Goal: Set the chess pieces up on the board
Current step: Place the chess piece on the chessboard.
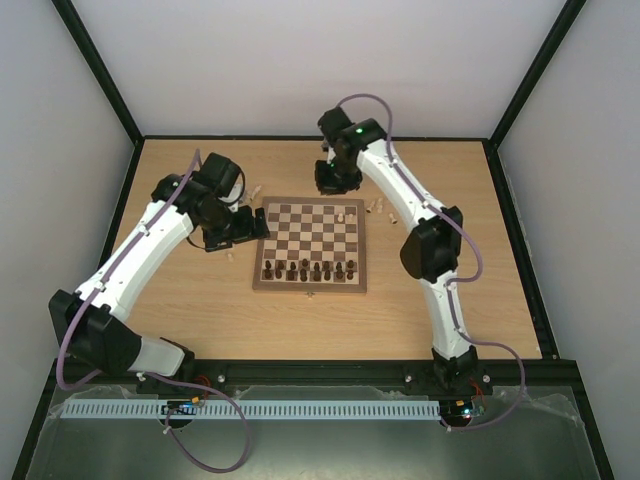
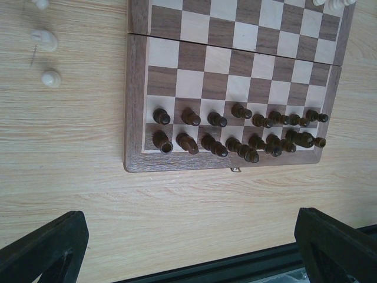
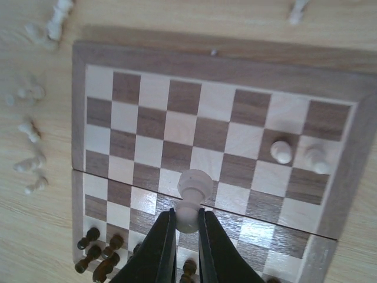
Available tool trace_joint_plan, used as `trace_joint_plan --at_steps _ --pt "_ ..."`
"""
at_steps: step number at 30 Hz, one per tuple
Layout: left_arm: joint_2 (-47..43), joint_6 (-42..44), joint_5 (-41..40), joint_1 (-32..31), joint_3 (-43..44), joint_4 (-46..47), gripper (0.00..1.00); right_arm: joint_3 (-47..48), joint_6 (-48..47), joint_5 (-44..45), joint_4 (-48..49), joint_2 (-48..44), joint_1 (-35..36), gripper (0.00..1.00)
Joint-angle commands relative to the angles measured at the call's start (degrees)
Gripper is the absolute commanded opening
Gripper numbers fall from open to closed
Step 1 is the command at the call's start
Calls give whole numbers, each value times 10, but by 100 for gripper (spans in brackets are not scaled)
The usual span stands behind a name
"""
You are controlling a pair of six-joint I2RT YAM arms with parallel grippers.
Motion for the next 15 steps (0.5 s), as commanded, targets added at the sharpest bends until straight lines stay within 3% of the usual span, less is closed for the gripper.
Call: trace_joint_plan --at_steps 1,15 --pt "-16 -1 1 4 -3 -11 99 16 -7 -14 -46 28 19 7" --pt "-1 10 7 4 1 -6 99 13 -7 -26 -44 39 33 7"
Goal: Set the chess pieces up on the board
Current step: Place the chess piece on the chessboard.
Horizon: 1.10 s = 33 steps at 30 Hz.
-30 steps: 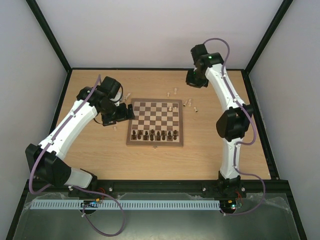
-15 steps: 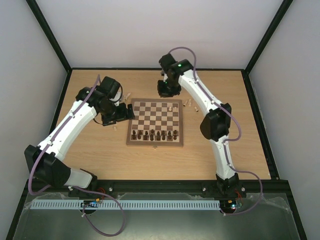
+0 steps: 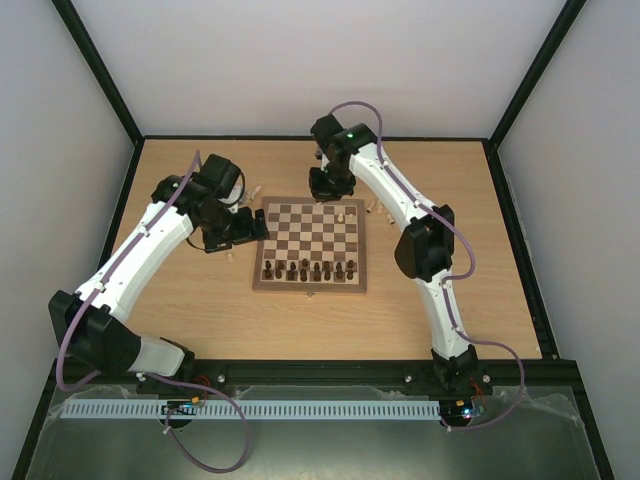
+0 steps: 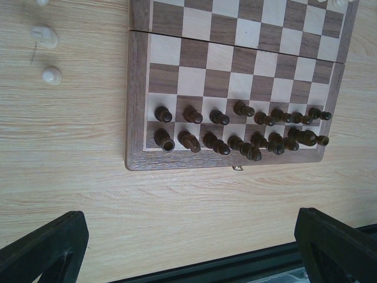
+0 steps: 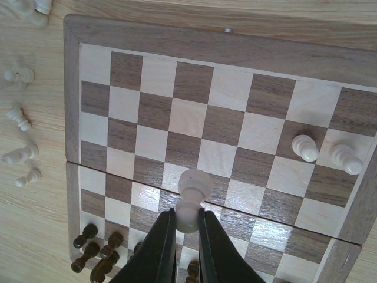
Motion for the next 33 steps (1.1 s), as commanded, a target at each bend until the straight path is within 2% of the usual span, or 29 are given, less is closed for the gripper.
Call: trace_joint_plan --at_steps 1,18,33 --pt "4 8 7 4 7 -6 99 13 -7 -13 -38 4 8 7" --pt "-6 -3 5 4 -6 0 99 6 -11 -19 -48 32 21 7" --pt "-9 -5 3 4 -10 0 99 1 -8 27 -70 73 22 6"
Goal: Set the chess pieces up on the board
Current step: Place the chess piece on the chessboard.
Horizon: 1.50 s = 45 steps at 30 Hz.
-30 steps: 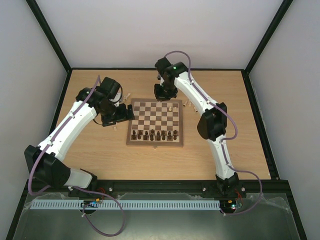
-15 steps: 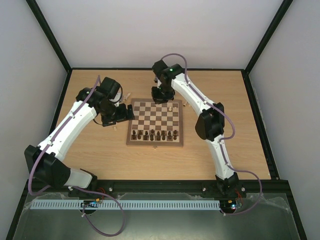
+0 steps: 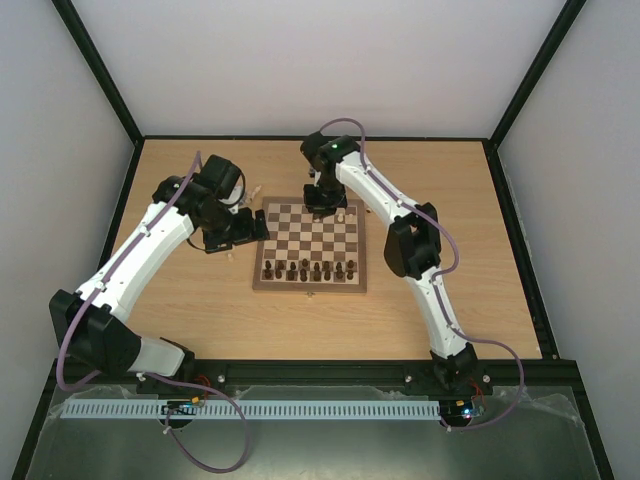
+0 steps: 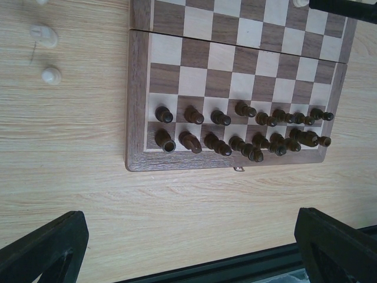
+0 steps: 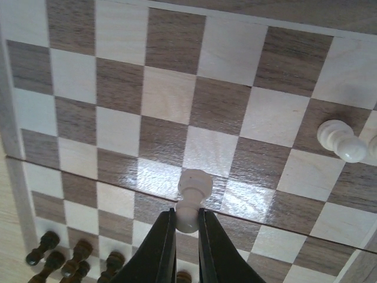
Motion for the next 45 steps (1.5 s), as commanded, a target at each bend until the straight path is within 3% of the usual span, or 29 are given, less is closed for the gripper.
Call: trace_joint_plan --at_steps 1,21,45 --pt "-10 -4 4 4 -5 -4 99 2 -6 28 -48 19 3 6" --pt "-10 -2 3 4 -2 -9 99 13 -4 108 -38 53 -2 8" --pt "1 5 2 4 15 -19 99 20 -15 44 -8 59 -27 13"
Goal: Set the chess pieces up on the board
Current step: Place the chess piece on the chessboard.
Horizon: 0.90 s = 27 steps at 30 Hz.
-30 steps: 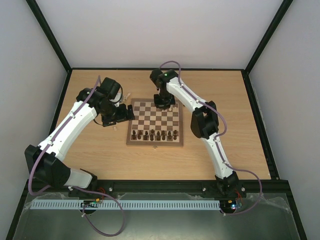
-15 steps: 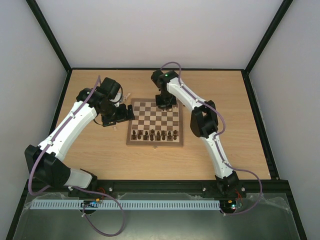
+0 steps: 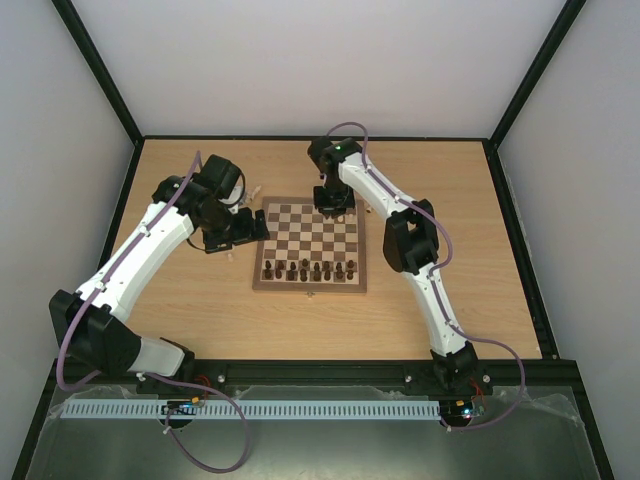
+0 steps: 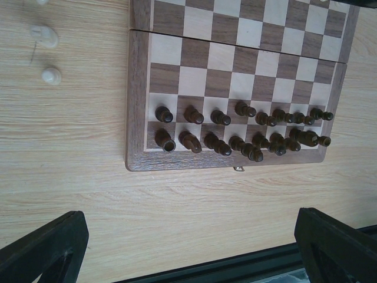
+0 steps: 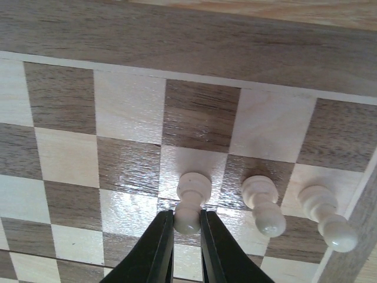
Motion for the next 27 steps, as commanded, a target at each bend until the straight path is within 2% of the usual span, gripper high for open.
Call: trace_joint_plan --at_steps 1,16,19,25,27 --pt "1 5 2 4 16 -18 99 15 -12 -27 -11 13 1 13" --pt "3 6 0 4 16 -18 99 15 -11 -25 -13 17 1 14" --pt "5 6 1 4 16 -17 99 15 -11 -23 -14 15 1 19" --pt "6 6 2 4 17 -16 99 15 -11 -22 -14 12 1 21" --pt "5 7 2 4 17 -15 99 15 -10 -22 -14 10 1 25"
